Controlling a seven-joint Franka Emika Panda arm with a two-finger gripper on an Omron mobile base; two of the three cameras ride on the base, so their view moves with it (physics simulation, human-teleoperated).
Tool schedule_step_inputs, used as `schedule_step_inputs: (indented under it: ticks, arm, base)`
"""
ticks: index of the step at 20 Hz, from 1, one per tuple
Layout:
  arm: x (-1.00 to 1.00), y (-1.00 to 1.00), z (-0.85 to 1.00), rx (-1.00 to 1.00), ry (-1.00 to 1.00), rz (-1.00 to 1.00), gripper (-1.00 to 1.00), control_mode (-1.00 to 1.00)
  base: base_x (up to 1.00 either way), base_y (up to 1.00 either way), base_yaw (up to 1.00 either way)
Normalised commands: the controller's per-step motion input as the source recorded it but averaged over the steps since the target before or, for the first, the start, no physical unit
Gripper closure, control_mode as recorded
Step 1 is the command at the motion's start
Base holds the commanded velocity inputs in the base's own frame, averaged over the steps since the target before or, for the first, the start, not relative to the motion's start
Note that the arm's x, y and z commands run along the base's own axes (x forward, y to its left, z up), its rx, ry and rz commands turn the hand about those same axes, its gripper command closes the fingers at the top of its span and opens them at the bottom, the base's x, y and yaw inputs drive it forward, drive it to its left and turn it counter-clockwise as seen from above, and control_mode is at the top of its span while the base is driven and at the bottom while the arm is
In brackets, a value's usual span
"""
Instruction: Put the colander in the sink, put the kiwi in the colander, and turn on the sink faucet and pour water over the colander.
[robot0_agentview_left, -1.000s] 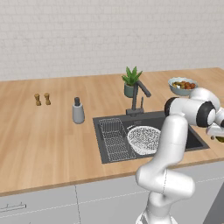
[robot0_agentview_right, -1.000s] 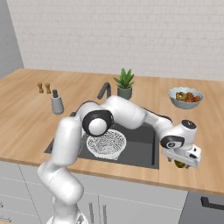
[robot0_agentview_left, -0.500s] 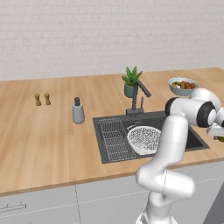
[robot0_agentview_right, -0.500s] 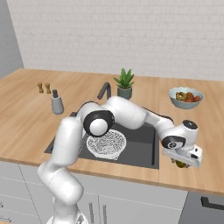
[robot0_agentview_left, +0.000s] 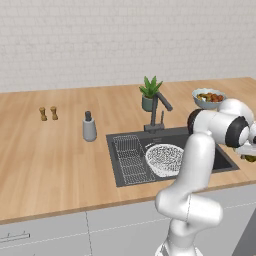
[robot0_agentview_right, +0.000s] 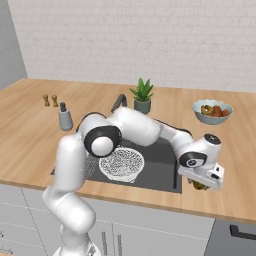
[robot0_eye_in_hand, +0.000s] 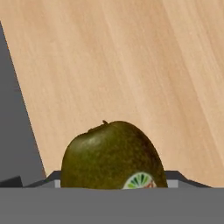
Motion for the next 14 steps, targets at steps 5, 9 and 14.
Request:
schedule_step_inputs:
  ticks: [5,9,14]
  arm:
    - [0.00,0.95,0.27,-0.01,-0.02,0.00,1.00,-1.00]
    - [0.07,1.00,0.05,0.00,-0.02,0.00,1.00,-1.00]
    - [0.08,1.00,0.12,0.00,0.00,0.03,1.00,-1.00]
  base:
    - [0.00,0.00,0.00]
    - [0.00,0.00,0.00]
    - [0.00,0.00,0.00]
